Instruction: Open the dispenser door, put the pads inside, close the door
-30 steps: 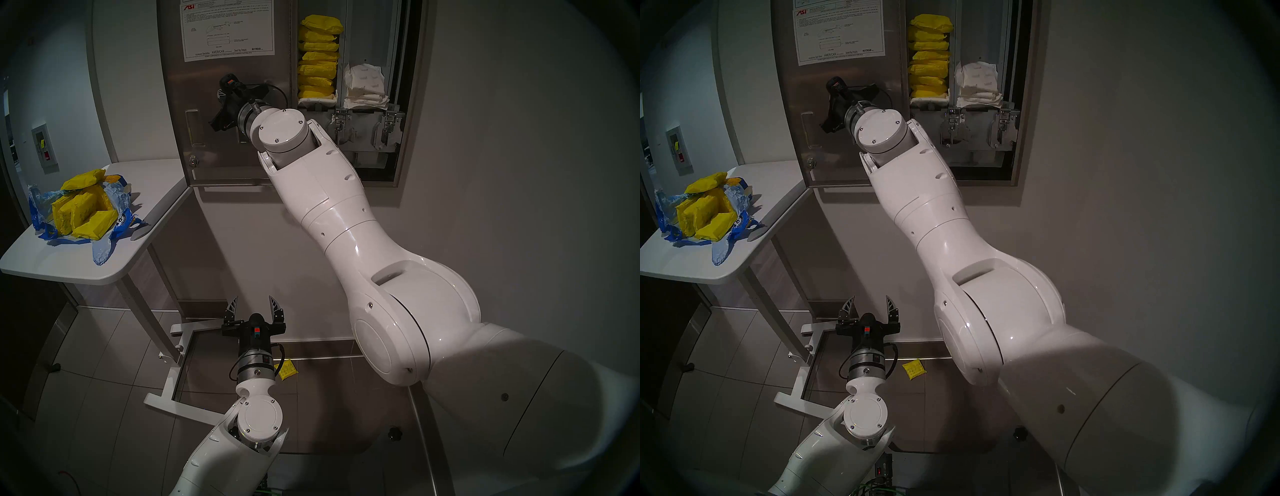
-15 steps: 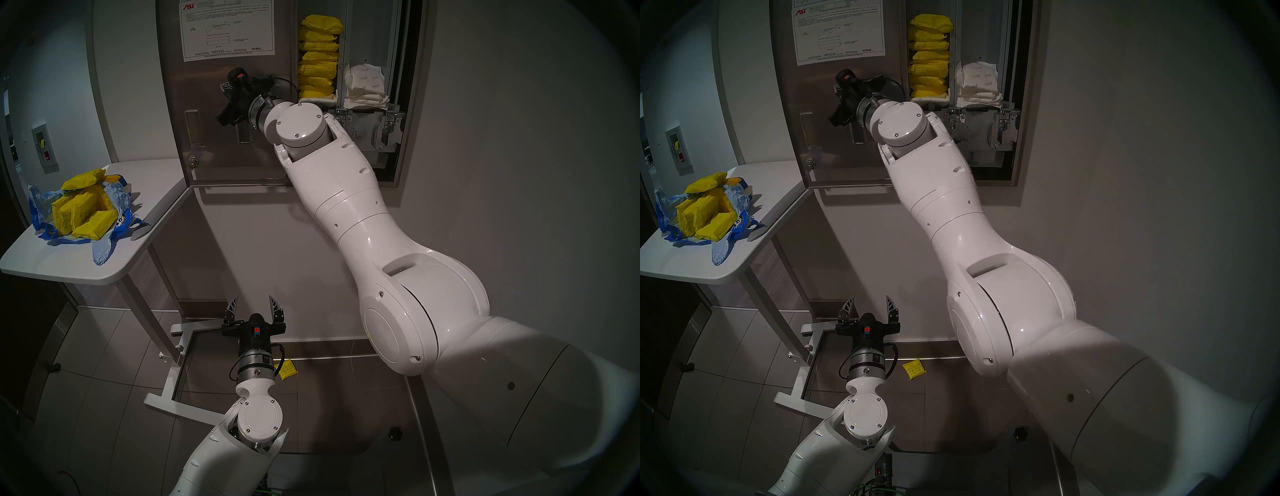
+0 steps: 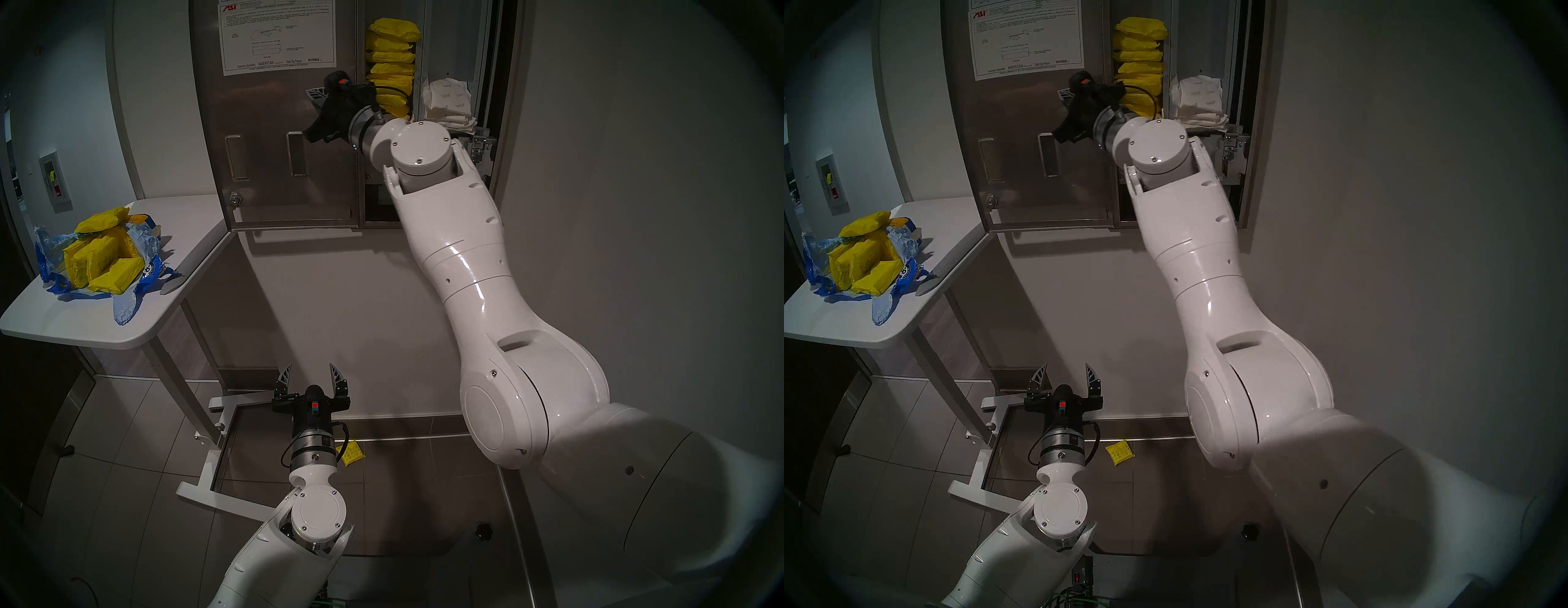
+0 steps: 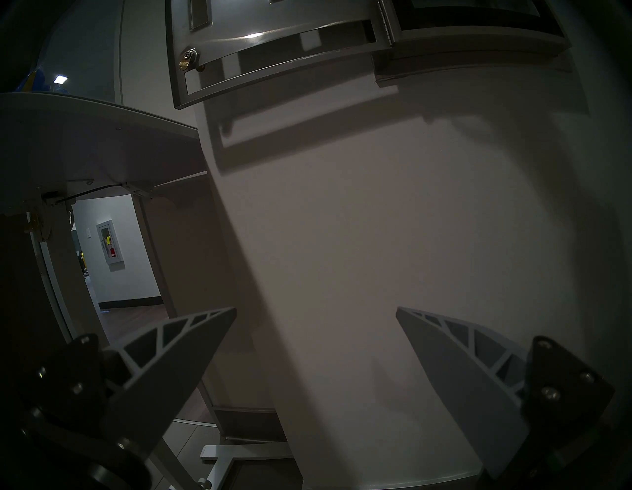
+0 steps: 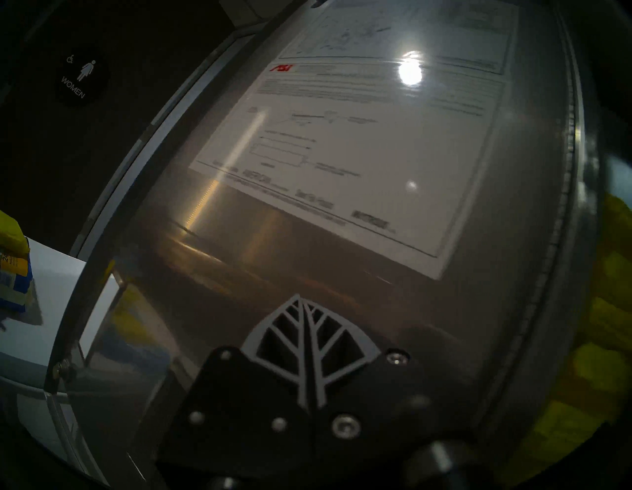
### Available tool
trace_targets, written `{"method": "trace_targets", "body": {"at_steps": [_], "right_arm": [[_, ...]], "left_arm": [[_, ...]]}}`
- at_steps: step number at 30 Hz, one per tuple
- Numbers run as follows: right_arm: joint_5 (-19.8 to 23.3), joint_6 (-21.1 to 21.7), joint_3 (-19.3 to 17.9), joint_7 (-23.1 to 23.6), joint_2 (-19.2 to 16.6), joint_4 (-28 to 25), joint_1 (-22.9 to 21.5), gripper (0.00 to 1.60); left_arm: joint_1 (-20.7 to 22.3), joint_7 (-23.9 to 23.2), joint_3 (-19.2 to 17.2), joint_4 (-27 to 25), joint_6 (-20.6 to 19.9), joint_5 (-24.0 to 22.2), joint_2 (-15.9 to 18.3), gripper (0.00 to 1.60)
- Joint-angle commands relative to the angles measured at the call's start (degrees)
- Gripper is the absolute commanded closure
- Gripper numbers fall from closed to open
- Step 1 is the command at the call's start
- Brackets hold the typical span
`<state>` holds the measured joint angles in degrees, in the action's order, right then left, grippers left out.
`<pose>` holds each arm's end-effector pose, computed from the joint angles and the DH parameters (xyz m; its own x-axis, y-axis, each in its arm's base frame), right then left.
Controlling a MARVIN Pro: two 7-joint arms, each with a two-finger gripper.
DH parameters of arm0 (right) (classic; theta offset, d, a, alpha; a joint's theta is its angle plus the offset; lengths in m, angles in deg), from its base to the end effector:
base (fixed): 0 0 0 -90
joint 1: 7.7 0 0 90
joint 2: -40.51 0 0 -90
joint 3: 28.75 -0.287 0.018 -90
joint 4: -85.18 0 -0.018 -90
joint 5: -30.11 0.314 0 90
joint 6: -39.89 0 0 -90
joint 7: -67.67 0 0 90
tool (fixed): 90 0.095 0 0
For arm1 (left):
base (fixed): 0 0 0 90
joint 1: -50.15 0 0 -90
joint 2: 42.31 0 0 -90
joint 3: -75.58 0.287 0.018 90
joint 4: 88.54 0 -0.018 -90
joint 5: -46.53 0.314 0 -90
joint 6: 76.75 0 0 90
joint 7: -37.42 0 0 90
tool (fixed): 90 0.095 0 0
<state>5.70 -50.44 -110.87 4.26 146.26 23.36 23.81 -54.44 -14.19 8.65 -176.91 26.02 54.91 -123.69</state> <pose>0.5754 0.2211 0.0512 -0.5787 0.2314 0.7820 0.4262 -0.7317 0.5319 0.3050 -0.0622 -0.3934 0.0135 -0.1998 0.9797 0.2024 -0.9590 -0.1984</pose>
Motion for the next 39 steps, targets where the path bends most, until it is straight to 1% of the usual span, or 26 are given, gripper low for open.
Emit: {"method": "trace_targets", "body": {"at_steps": [1, 4, 5, 7, 9, 10, 11, 12, 13, 14, 15, 16, 20, 21, 26, 27, 28, 29, 34, 39], "right_arm": [[0.16, 1.11, -6.0, -0.44, -6.52, -6.71, -1.17, 1.6], [0.31, 1.34, -7.57, 0.64, -7.04, -8.19, -0.75, 1.6], [0.47, 1.49, -7.8, 1.58, -7.89, -9.54, -0.27, 1.6], [0.6, 1.46, -8.4, 2.49, -8.02, -10.39, -0.08, 1.6], [0.83, 1.5, -9.12, 3.46, -8.58, -13.09, 0.57, 1.6], [0.88, 1.27, -9.81, 3.65, -8.06, -11.78, -0.07, 1.6], [1.17, 1.41, -10.13, 4.23, -8.92, -14.27, 0.53, 1.6], [1.29, 1.32, -10.67, 4.5, -9.08, -14.02, 0.21, 1.6], [1.51, 1.4, -11.22, 4.79, -9.22, -15.64, 0.52, 1.6], [1.7, 1.26, -11.77, 5.06, -9.38, -14.98, 0.05, 1.6], [1.93, 1.37, -12.3, 5.22, -9.61, -16.53, 0.37, 1.6], [2.07, 1.46, -12.96, 5.29, -9.78, -16.6, 0.19, 1.6], [3.13, 2.36, -16.32, 5.87, -10.83, -20.19, 0.52, 1.6], [3.38, 2.36, -16.97, 5.82, -11.04, -19.96, 0.14, 1.6], [4.9, 3.78, -19.97, 7.06, -11.7, -24.18, 0.96, 1.6], [5.15, 3.77, -20.34, 7.19, -11.84, -23.57, 0.6, 1.6], [5.46, 4.41, -20.8, 7.65, -11.79, -25.49, 1.36, 1.6], [5.7, 4.45, -21.11, 7.8, -11.91, -25.21, 1.16, 1.6], [7.12, 6.59, -23.54, 9.77, -12.38, -29.33, 2.54, 1.6], [7.78, 8.95, -26.7, 10.42, -13.17, -32.69, 4.19, 1.6]], "left_arm": [[1.14, 0.04, -0.13, -1.21, 0.37, 0.17, -0.19, 0.0], [1.15, 0.04, -0.13, -1.11, 0.37, 0.17, -0.21, 0.0], [1.16, 0.05, -0.14, -1.08, 0.38, 0.17, -0.23, 0.0], [1.18, 0.05, -0.14, -1.01, 0.37, 0.17, -0.26, 0.0], [1.19, 0.05, -0.14, -0.96, 0.38, 0.18, -0.28, 0.0], [1.2, 0.06, -0.14, -0.93, 0.38, 0.18, -0.29, 0.0], [1.21, 0.06, -0.15, -0.9, 0.39, 0.18, -0.3, 0.0], [1.22, 0.06, -0.15, -0.88, 0.39, 0.19, -0.31, 0.0], [1.23, 0.07, -0.15, -0.87, 0.4, 0.19, -0.33, 0.0], [1.24, 0.07, -0.16, -0.86, 0.4, 0.19, -0.35, 0.0], [1.25, 0.07, -0.16, -0.84, 0.4, 0.19, -0.36, 0.0], [1.26, 0.07, -0.16, -0.84, 0.41, 0.2, -0.37, 0.0], [1.33, 0.08, -0.19, -0.85, 0.45, 0.23, -0.44, 0.0], [1.34, 0.08, -0.19, -0.85, 0.45, 0.23, -0.44, 0.0], [1.38, 0.09, -0.22, -0.93, 0.48, 0.26, -0.48, 0.0], [1.39, 0.09, -0.22, -0.94, 0.49, 0.26, -0.49, 0.0], [1.39, 0.09, -0.23, -0.96, 0.5, 0.27, -0.49, 0.0], [1.4, 0.09, -0.24, -0.97, 0.5, 0.27, -0.5, 0.0], [1.41, 0.09, -0.26, -1.03, 0.53, 0.29, -0.52, 0.0], [1.41, 0.09, -0.29, -1.12, 0.55, 0.32, -0.53, 0.0]]}}
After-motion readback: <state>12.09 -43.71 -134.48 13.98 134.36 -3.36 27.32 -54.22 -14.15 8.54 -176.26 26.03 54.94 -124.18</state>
